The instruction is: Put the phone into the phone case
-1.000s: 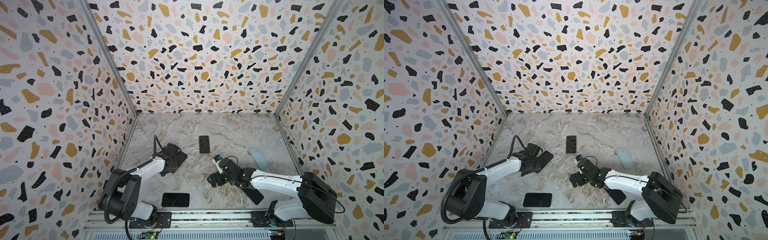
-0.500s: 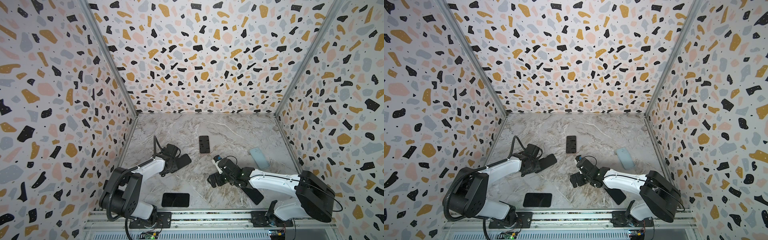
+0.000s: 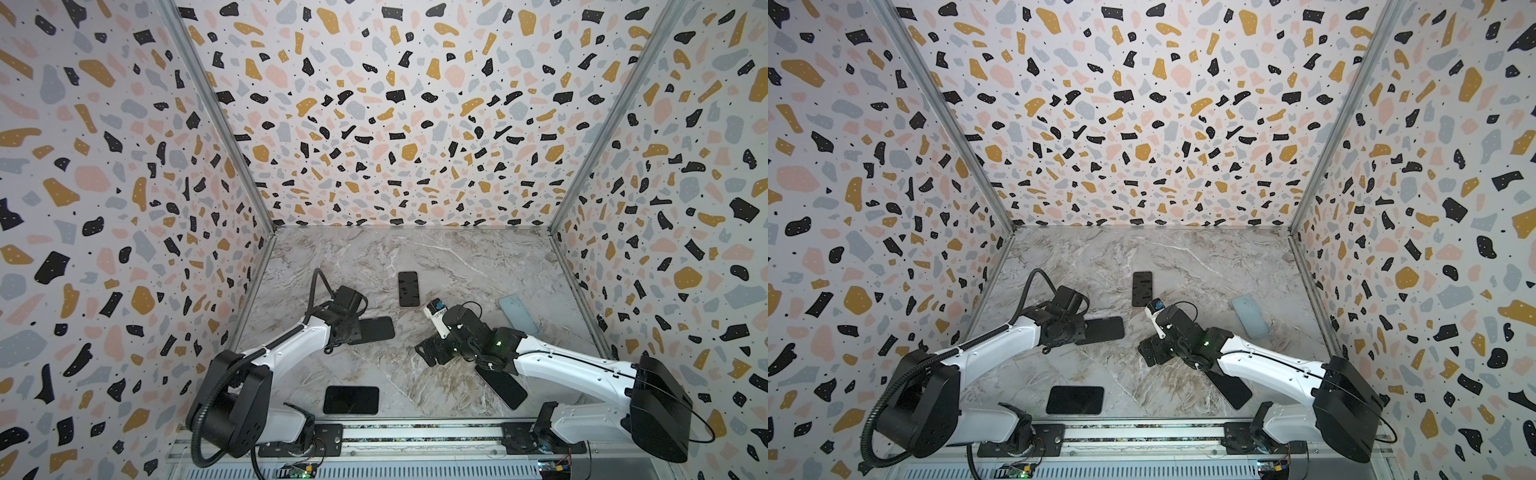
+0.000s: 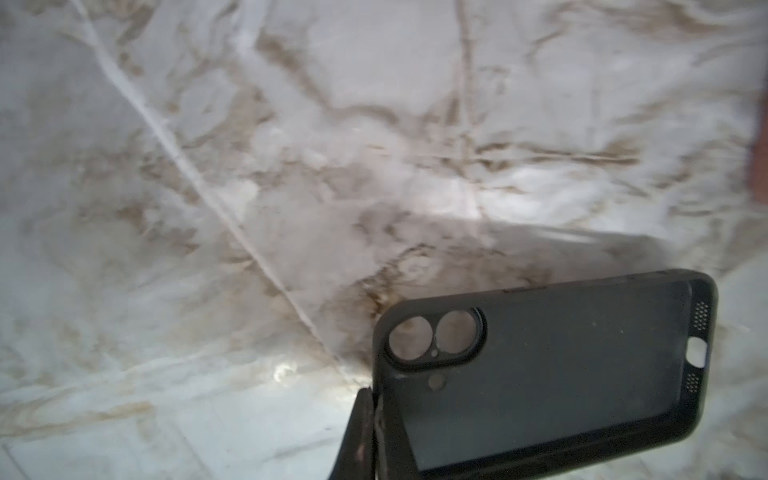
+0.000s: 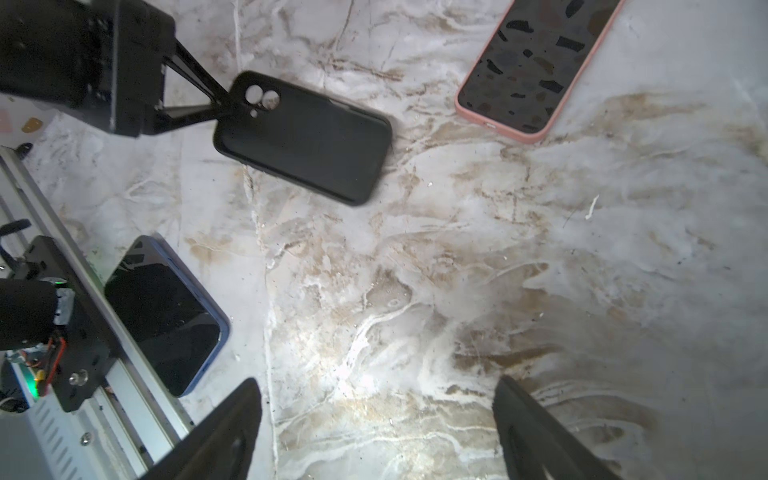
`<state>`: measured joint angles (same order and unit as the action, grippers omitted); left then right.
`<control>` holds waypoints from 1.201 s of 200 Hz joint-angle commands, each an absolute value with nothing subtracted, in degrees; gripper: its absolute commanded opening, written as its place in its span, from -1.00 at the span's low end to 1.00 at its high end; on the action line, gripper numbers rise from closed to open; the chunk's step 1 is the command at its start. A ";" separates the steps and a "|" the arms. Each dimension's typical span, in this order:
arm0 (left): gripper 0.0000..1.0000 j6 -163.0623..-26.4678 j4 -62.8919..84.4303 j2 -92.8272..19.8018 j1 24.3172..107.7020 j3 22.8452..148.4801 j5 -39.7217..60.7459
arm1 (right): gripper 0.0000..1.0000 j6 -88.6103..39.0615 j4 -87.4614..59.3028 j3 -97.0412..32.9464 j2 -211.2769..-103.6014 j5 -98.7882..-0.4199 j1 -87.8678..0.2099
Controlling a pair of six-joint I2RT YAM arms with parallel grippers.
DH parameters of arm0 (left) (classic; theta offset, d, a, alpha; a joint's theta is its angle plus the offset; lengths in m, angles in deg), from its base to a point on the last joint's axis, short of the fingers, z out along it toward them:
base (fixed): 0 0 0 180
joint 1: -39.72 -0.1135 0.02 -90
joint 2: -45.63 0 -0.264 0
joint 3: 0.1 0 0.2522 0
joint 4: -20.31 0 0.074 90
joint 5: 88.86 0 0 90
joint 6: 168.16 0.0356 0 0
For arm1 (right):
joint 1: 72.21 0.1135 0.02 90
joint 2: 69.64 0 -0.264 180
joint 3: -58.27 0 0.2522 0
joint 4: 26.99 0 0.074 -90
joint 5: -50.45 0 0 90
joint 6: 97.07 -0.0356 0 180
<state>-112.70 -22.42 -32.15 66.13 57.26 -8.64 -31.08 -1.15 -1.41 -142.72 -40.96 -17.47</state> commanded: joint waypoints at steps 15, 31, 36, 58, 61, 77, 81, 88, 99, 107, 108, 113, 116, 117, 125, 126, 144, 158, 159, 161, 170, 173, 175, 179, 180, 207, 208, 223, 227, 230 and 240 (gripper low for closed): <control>-1.00 -107.46 -27.63 -31.58 73.98 62.38 -6.20 | 0.67 -26.03 4.54 -4.41 -142.41 -42.78 -17.70; -1.00 -105.05 -29.87 -31.97 76.70 63.58 -6.39 | 0.60 -25.42 4.66 -3.13 -142.00 -44.10 -17.68; -1.00 -104.02 -30.05 -32.01 77.24 63.65 -5.59 | 0.58 -25.29 4.69 -2.74 -141.82 -44.14 -17.67; -1.00 -100.50 -30.77 -33.26 79.89 64.22 -3.18 | 0.48 -24.26 3.86 -1.50 -141.61 -45.29 -17.72; -1.00 -100.22 -30.92 -33.49 80.34 64.36 -3.28 | 0.46 -24.10 3.61 -1.35 -141.63 -45.65 -17.74; -1.00 -99.22 -30.70 -35.05 82.19 64.86 -4.48 | 0.36 -23.63 2.13 -0.60 -142.29 -47.60 -17.73; -1.00 -99.09 -30.52 -35.37 82.44 64.90 -4.48 | 0.33 -23.53 1.88 -0.46 -142.56 -47.86 -17.72; -1.00 -98.76 -30.09 -36.01 82.65 64.95 -4.24 | 0.29 -23.22 1.47 -0.26 -143.06 -48.35 -17.72; -1.00 -97.93 -29.59 -37.03 83.08 65.36 -3.72 | 0.23 -22.73 0.68 0.03 -143.97 -48.68 -17.80; -1.00 -97.27 -29.33 -37.73 83.49 65.74 -3.61 | 0.17 -22.30 -0.06 0.12 -144.60 -49.01 -17.89; -1.00 -97.16 -29.32 -37.80 83.58 65.81 -3.61 | 0.17 -22.25 -0.18 0.12 -144.69 -49.12 -17.89; -1.00 -96.80 -29.23 -38.19 83.84 66.07 -3.59 | 0.14 -22.11 -0.84 0.25 -145.08 -49.62 -18.10; -1.00 -96.53 -29.22 -38.41 83.98 66.31 -3.67 | 0.12 -22.06 -1.21 0.36 -145.32 -49.96 -18.20; -1.00 -96.53 -29.22 -38.45 84.09 66.44 -3.68 | 0.11 -22.04 -1.37 0.41 -145.40 -50.07 -18.27; -1.00 -95.94 -29.22 -39.08 84.49 66.97 -3.63 | 0.09 -22.04 -2.61 0.71 -146.04 -50.94 -18.61; -1.00 -95.88 -29.18 -39.13 84.56 67.04 -3.53 | 0.08 -21.98 -2.73 0.72 -146.16 -51.04 -18.60; -1.00 -94.84 -28.81 -40.20 85.65 67.92 -2.54 | 0.02 -21.73 -5.07 1.17 -148.12 -53.04 -19.26; -1.00 -94.34 -28.39 -40.95 86.42 68.32 -1.85 | -0.03 -21.38 -6.29 1.22 -149.60 -54.21 -19.77; -1.00 -94.34 -28.37 -40.99 86.40 68.32 -1.85 | -0.03 -21.39 -6.42 1.24 -149.70 -54.22 -19.80; -1.00 -94.35 -28.31 -41.09 86.50 68.33 -1.85 | -0.03 -21.38 -6.56 1.26 -149.86 -54.31 -19.80; -1.00 -94.25 -28.17 -41.60 86.68 68.43 -1.76 | -0.05 -21.39 -7.37 1.35 -150.70 -55.00 -20.16; -1.00 -94.18 -28.12 -41.78 86.73 68.50 -1.76 | -0.05 -21.33 -7.67 1.35 -151.02 -55.36 -20.25; -1.00 -94.16 -28.20 -41.92 86.74 68.50 -1.80 | -0.05 -21.25 -7.80 1.40 -151.13 -55.48 -20.33; -1.00 -94.06 -28.17 -42.15 86.82 68.59 -1.87 | -0.06 -21.26 -8.13 1.43 -151.43 -55.69 -20.47; -1.00 -94.02 -28.17 -42.20 86.83 68.63 -1.90 | -0.06 -21.24 -8.18 1.43 -151.54 -55.66 -20.50; -1.00 -93.52 -28.34 -43.01 87.27 68.86 -2.02 | -0.11 -21.04 -9.53 1.33 -153.86 -55.86 -21.18; -1.00 -93.49 -28.34 -43.03 87.33 68.86 -2.02 | -0.11 -21.00 -9.53 1.34 -153.98 -55.83 -21.16; -1.00 -93.46 -28.21 -42.99 87.60 68.77 -2.02 | -0.15 -20.96 -10.39 1.19 -155.34 -55.98 -21.44; -1.00 -93.39 -28.17 -43.03 87.70 68.77 -1.90 | -0.16 -20.95 -10.73 1.18 -155.81 -56.09 -21.49; -1.00 -93.37 -28.17 -43.05 87.71 68.77 -1.84 | -0.16 -20.94 -10.96 1.11 -156.12 -56.23 -21.50; -1.00 -93.37 -27.95 -43.05 87.87 68.77 -1.80 | -0.19 -20.92 -11.71 0.85 -157.22 -56.81 -21.59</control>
